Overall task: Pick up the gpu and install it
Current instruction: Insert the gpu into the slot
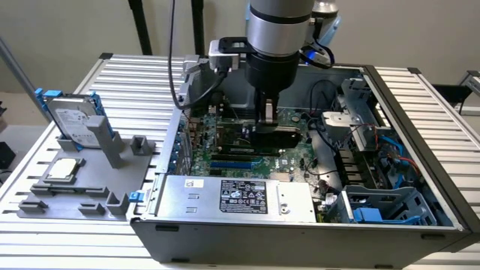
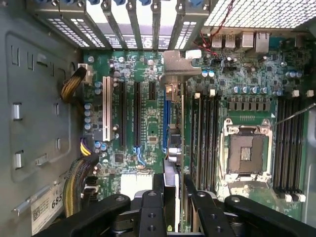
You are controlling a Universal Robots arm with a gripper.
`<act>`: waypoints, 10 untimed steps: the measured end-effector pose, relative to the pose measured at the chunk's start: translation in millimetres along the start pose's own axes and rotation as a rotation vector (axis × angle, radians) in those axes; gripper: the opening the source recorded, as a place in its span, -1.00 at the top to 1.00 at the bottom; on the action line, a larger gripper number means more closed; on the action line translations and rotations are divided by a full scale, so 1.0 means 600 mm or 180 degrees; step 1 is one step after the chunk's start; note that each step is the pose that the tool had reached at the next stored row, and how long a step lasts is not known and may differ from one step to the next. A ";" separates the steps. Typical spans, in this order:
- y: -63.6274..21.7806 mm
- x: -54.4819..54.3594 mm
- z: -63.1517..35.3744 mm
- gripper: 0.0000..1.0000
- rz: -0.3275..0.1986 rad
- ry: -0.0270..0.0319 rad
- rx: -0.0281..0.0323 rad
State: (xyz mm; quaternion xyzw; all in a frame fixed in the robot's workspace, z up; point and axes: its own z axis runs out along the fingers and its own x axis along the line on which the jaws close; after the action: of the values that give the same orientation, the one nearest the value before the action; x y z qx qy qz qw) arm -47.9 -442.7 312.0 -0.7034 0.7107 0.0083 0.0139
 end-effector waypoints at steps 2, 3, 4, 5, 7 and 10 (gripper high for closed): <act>0.013 0.000 0.002 0.47 -0.0006 0.0000 0.0000; 0.020 0.001 0.003 0.47 -0.0008 0.0000 0.0000; 0.028 0.001 0.005 0.47 -0.0008 0.0000 0.0000; 0.035 0.001 0.006 0.47 -0.0008 0.0000 0.0000; 0.048 0.004 0.008 0.47 -0.0008 0.0001 -0.0001; 0.062 0.014 0.015 0.47 -0.0008 0.0000 0.0000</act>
State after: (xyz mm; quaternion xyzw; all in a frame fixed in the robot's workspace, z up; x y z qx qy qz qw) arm -85.1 -450.1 302.4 -0.7043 0.7097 0.0082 0.0140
